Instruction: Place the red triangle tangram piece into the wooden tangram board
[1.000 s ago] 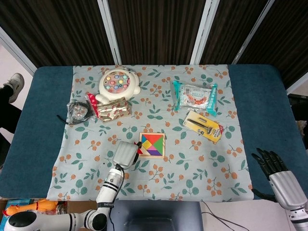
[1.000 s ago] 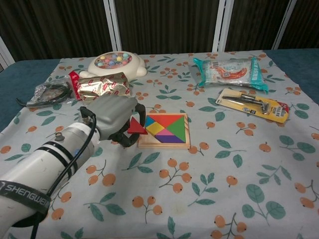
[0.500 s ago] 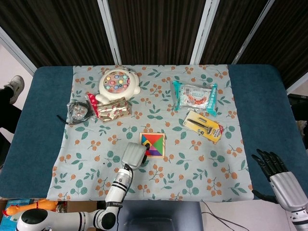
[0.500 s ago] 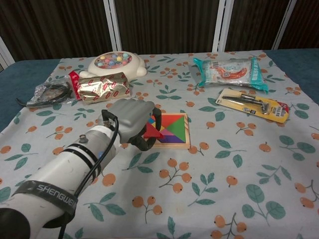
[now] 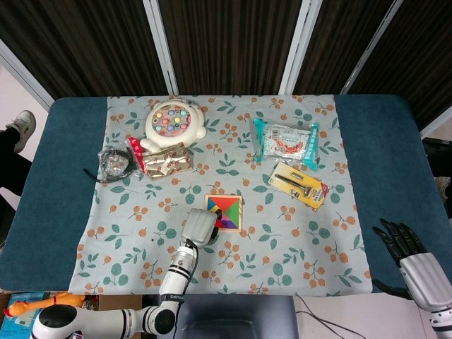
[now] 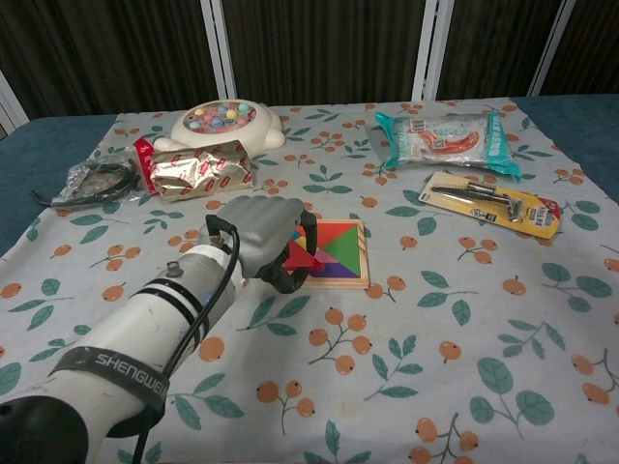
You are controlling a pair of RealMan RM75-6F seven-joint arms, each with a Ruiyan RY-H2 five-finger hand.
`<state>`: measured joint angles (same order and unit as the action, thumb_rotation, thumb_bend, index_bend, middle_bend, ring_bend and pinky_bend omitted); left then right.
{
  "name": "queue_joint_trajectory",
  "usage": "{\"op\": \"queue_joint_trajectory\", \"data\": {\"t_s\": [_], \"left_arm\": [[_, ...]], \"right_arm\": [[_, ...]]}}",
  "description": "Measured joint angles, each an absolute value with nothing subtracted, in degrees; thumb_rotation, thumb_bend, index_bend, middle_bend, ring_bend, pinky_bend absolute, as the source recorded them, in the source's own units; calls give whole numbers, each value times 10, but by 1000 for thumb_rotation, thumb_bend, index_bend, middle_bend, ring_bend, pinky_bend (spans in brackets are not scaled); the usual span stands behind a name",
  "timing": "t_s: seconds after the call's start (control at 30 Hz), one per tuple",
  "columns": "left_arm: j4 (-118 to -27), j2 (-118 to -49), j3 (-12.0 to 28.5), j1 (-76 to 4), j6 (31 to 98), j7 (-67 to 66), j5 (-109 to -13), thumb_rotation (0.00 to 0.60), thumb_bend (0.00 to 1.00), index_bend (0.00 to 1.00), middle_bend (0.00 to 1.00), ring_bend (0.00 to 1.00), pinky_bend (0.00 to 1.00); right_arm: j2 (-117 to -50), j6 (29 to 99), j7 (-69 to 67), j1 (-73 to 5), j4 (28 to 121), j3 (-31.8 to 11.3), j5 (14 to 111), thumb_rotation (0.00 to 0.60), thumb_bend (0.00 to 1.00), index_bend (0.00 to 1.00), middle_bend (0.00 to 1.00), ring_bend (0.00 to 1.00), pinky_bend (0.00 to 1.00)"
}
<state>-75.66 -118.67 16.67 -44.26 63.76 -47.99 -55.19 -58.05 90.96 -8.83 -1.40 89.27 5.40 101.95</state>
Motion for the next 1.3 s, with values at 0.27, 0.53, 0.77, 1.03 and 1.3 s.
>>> {"op": "queue_joint_trajectory", "data": {"t_s": [0.27,0.53,0.77,1.03,1.3], "left_arm": [[-747,-1200,169,-452,636,-471,-540,600,405,623,1000,1000,1000],[-732,-1205,170,-457,637,-466,-533,600,406,592,1000,1000,1000],[-731,-1201,170,-459,638,-460,-529,600,406,564,1000,1000,1000],[-735,-1199,167,-460,639,-465,-521,600,405,519,1000,1000,1000],[-732,-1199,164,-464,638,-464,-517,600,407,453,1000,1000,1000]], "right_arm": [[-579,917,-99,-12,888,55,1023,600,150,0,0,0,0],[-578,923,-104,-10,884,56,1026,600,150,0,0,0,0],[-579,923,-103,-9,884,56,1027,600,150,0,0,0,0],[-579,924,-103,-9,884,56,1028,600,150,0,0,0,0],[-578,927,-105,-8,882,57,1029,600,150,0,0,0,0]]}}
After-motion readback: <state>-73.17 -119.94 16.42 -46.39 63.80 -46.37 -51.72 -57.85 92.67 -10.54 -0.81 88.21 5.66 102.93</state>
